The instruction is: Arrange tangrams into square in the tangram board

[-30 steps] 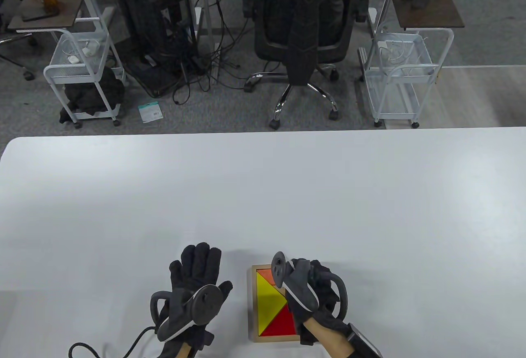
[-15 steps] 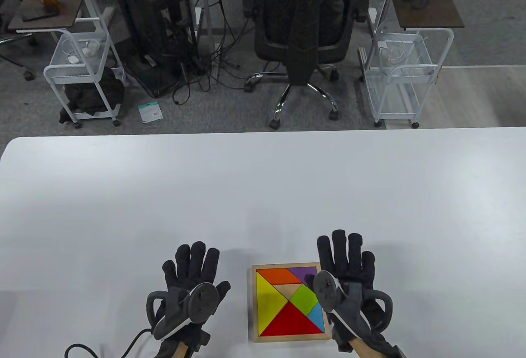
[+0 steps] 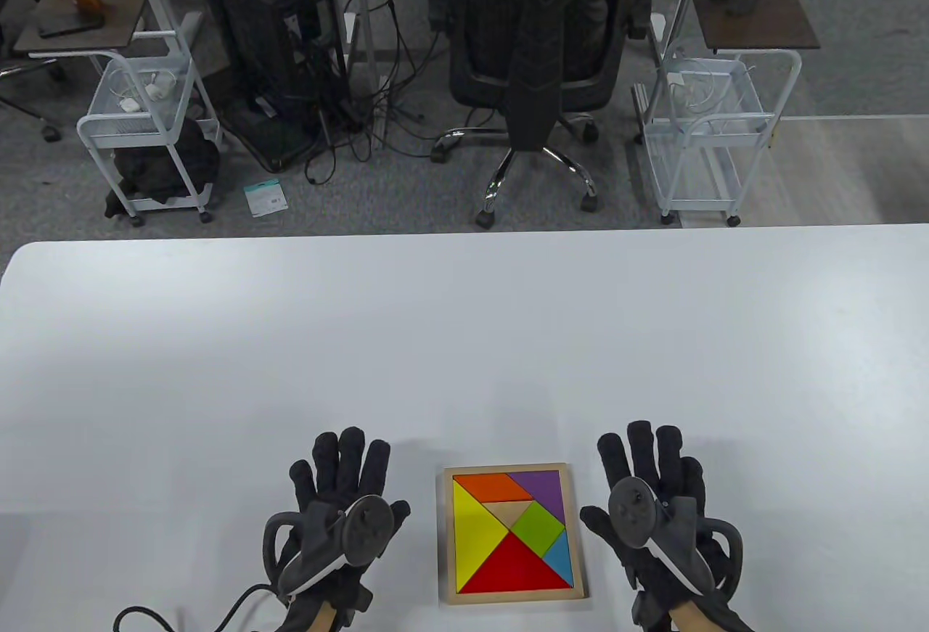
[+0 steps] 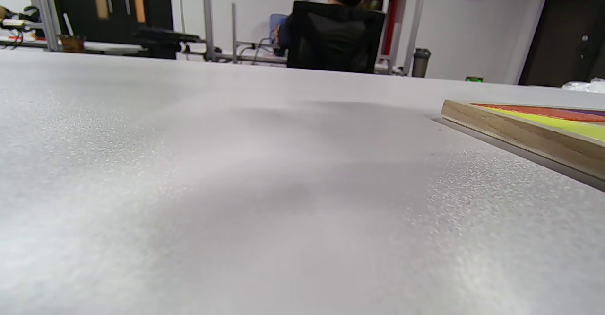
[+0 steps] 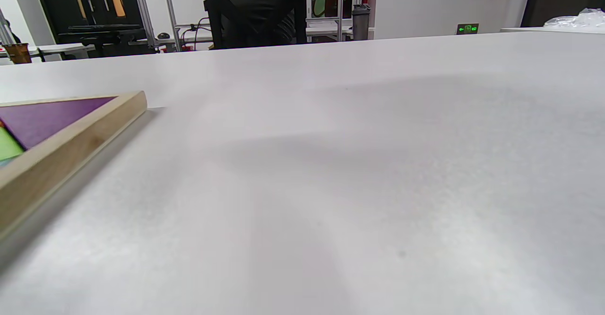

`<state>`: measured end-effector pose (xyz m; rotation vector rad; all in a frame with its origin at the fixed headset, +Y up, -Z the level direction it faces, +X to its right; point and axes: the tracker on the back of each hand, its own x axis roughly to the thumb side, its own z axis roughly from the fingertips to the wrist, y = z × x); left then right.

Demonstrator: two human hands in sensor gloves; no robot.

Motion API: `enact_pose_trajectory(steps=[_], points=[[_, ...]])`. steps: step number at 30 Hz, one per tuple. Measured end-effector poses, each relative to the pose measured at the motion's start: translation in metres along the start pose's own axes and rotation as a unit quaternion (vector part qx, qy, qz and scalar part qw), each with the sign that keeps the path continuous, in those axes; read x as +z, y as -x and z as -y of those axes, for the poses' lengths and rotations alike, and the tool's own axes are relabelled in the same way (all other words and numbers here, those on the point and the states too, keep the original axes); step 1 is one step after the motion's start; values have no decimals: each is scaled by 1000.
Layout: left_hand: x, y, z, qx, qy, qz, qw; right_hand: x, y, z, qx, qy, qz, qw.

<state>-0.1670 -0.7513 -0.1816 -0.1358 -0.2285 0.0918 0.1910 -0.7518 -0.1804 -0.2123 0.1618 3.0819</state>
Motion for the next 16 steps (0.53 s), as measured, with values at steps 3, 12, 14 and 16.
enact_pose_trajectory(steps=[3, 12, 14, 16], points=[[-2, -2, 0, -5, 9, 6, 1000, 1, -1, 0, 1, 1, 4, 1000], [-1, -5, 0, -19, 19, 7, 1000, 3, 0, -2, 0, 1, 8, 1000], [-1, -4, -1, -15, 18, 4, 1000, 3, 0, -2, -1, -1, 8, 1000], [0, -2, -1, -12, 20, -2, 1000, 3, 0, -2, -3, -3, 7, 1000]])
